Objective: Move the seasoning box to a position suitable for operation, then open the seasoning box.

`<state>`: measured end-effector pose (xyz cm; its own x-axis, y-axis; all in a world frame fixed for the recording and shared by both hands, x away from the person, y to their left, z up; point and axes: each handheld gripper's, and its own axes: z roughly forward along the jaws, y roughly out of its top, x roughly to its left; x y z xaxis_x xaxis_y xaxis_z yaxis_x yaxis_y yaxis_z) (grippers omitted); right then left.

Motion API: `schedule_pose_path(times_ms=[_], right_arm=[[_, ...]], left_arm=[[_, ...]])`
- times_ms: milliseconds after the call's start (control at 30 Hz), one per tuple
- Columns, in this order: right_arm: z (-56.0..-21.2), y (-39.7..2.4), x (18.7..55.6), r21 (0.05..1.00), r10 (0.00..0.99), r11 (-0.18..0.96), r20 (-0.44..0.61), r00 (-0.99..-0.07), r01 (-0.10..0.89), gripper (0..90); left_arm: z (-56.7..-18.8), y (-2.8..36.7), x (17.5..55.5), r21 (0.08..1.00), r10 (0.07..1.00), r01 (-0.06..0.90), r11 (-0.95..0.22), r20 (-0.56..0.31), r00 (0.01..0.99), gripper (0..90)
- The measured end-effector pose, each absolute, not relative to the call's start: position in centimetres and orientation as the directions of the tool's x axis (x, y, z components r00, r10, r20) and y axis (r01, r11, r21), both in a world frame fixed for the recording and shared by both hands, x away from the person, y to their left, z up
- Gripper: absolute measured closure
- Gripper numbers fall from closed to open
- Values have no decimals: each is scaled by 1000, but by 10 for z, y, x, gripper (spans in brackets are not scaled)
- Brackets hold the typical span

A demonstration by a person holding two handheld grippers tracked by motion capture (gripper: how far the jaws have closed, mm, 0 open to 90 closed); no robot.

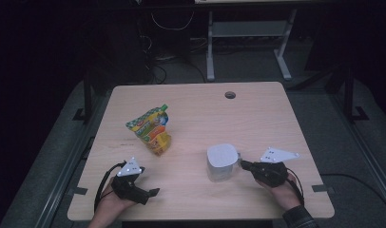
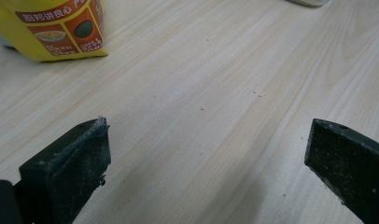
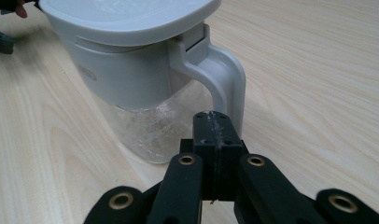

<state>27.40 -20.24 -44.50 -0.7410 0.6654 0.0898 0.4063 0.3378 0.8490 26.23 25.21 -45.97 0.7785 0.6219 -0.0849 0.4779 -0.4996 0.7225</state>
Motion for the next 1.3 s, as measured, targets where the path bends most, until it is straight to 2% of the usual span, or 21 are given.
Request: schedule_pose_path(times_ms=[500,900,1300], right_arm=[[-442,-206,278,850,674,327,96,-733,412,896],[-427,-222,276,870,692,272,120,-712,411,895],[-407,-230,289,893,691,220,142,-709,393,897]], left_arm=[[-458,253,261,723,620,473,-503,-80,781,0],[-459,252,261,725,622,477,-496,-86,778,0],[-460,251,262,729,624,485,-484,-100,775,0]])
